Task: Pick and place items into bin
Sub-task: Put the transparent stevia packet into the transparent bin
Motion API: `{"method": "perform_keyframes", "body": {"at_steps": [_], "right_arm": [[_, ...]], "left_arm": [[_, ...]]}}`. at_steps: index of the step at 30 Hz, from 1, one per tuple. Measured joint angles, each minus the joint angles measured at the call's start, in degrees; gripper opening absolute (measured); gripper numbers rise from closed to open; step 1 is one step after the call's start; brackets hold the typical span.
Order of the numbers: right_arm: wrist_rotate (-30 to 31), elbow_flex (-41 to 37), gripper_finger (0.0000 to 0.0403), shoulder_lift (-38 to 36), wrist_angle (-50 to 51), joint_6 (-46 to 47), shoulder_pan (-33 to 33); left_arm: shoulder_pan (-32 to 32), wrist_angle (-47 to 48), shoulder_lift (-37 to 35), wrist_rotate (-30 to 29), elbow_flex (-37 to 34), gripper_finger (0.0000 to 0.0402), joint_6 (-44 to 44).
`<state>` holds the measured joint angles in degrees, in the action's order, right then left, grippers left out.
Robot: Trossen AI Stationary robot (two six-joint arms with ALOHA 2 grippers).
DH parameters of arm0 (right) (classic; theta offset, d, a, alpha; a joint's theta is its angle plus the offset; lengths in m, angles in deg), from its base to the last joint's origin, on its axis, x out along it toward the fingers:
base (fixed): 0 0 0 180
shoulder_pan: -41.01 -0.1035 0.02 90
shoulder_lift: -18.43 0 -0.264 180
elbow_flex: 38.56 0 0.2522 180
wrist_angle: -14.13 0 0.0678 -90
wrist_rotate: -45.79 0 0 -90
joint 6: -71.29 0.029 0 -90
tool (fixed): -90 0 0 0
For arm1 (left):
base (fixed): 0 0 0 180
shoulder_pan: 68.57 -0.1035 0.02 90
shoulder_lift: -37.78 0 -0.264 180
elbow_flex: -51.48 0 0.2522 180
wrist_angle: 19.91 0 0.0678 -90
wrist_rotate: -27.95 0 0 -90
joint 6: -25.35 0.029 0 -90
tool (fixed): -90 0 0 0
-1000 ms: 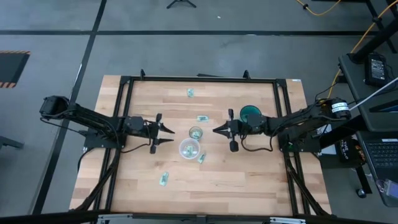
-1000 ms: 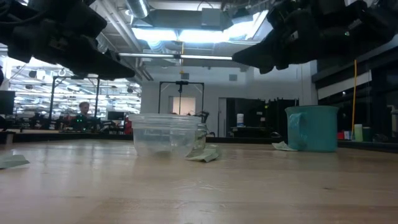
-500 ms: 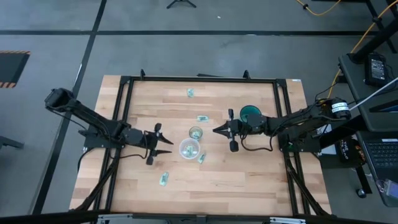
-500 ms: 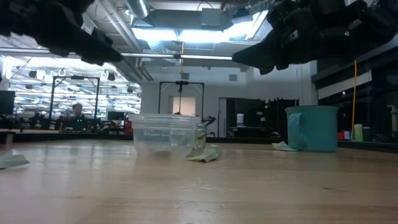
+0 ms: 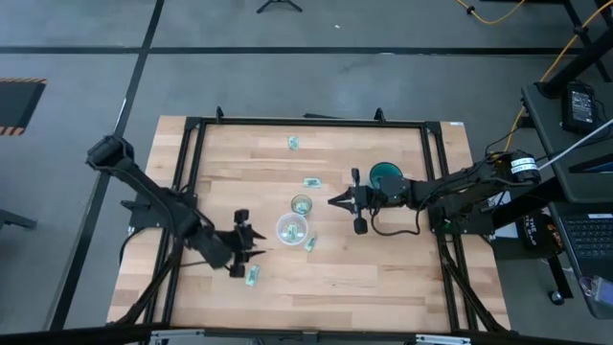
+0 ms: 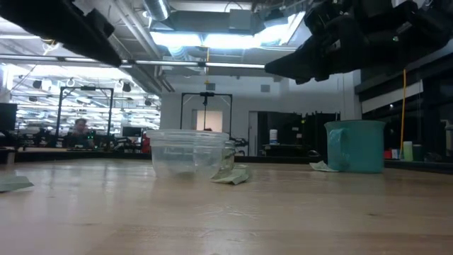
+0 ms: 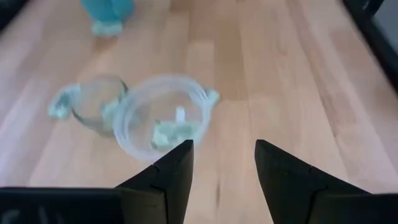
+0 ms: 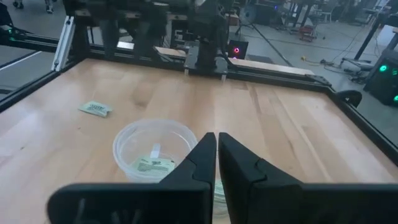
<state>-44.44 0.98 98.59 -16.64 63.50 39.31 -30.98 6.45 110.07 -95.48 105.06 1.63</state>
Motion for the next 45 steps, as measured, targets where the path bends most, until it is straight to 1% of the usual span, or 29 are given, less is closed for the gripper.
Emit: {"method": "perform_keyframes", "body": {"at_steps": [4,8,13,19,25,33,40,42,45], "right_arm": [[0.0,0.0,0.0024,0.0,0.0,-0.2,-1.0],[0.0,0.0,0.0023,0.0,0.5,-0.2,-2.6],[0.0,0.0,0.0023,0.0,0.6,0.1,-5.5],[0.1,0.0,0.0023,0.0,0.6,0.0,-8.4],[0.1,0.0,0.0023,0.0,0.8,0.0,-9.9],[0.1,0.0,0.0023,0.0,0.8,0.0,-10.5],[0.2,0.0,0.0023,0.0,0.8,-0.1,-10.5],[0.2,0.0,0.0023,0.0,0.8,-0.1,-10.5],[0.2,0.0,0.0023,0.0,0.7,-0.1,-10.5]], "left_arm": [[2.3,9.4,6.6,2.0,7.2,0.0166,-6.7],[3.3,15.2,11.5,5.2,11.7,0.0166,-11.6],[2.8,16.6,14.7,11.6,13.0,0.0166,-15.9],[1.5,20.4,16.9,13.6,13.0,0.0166,-22.5],[0.9,19.1,19.5,17.7,13.0,0.0166,-25.0],[0.9,16.7,25.3,20.9,13.0,0.0166,-26.5],[1.0,16.8,27.5,20.7,13.1,0.0165,-26.6],[1.0,16.8,27.5,20.7,13.1,0.0159,-26.6],[0.9,16.8,27.6,20.7,13.1,0.0140,-26.6]]}}
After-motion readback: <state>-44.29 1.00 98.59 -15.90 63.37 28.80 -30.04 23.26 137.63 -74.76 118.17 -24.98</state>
